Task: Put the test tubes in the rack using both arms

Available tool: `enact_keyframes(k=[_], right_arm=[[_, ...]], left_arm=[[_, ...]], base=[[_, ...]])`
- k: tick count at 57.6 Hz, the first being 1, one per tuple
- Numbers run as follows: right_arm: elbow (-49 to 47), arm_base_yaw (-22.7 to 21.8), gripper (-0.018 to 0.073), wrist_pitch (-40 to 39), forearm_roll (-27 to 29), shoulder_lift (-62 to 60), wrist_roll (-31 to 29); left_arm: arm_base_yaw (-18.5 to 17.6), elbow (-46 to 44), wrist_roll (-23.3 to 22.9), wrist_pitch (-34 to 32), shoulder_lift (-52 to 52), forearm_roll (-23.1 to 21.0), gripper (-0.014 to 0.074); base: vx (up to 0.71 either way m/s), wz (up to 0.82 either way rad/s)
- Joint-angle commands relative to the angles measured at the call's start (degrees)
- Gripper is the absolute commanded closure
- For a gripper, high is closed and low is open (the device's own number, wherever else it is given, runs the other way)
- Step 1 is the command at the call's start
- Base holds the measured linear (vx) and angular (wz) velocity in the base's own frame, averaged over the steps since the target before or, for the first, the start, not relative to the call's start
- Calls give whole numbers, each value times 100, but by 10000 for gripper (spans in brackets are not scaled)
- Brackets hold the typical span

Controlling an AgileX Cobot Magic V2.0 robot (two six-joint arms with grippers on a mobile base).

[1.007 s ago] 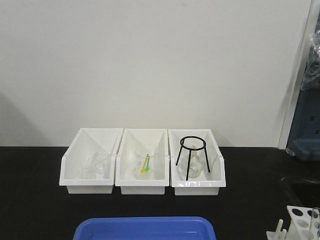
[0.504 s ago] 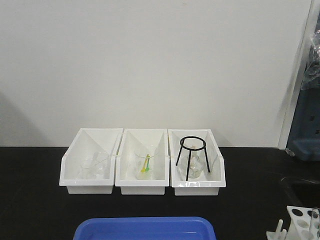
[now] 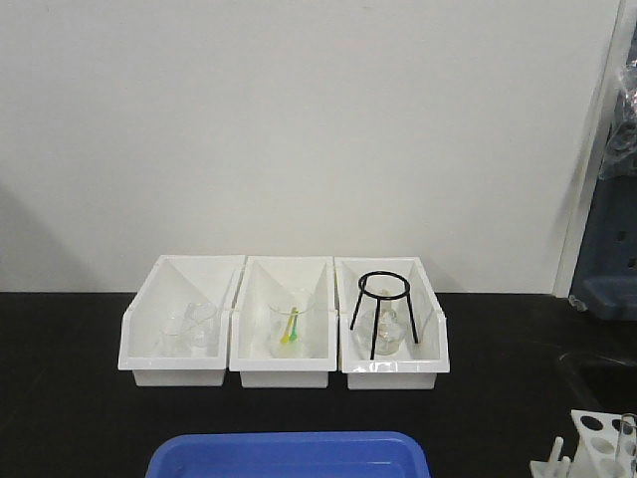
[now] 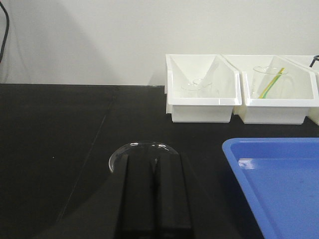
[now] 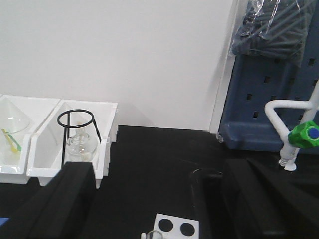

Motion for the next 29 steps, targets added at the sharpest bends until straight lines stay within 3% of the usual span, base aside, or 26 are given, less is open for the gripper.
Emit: enact_keyframes(k=[1, 14, 22, 29], right_arm=[[-165, -9, 2, -496, -142, -8, 29], [-165, 351, 87, -492, -42, -220, 244], [-24, 636, 229, -642, -62, -516, 244], [742, 550, 385, -1595, 106, -923, 244]], left_arm=[[0, -153, -7, -433, -99, -28, 602], [0, -153, -7, -433, -99, -28, 602], [0, -153, -7, -433, -99, -28, 602], [0, -153, -7, -433, -99, -28, 602]], base=[[0, 0], [0, 0], [0, 0], [0, 0]])
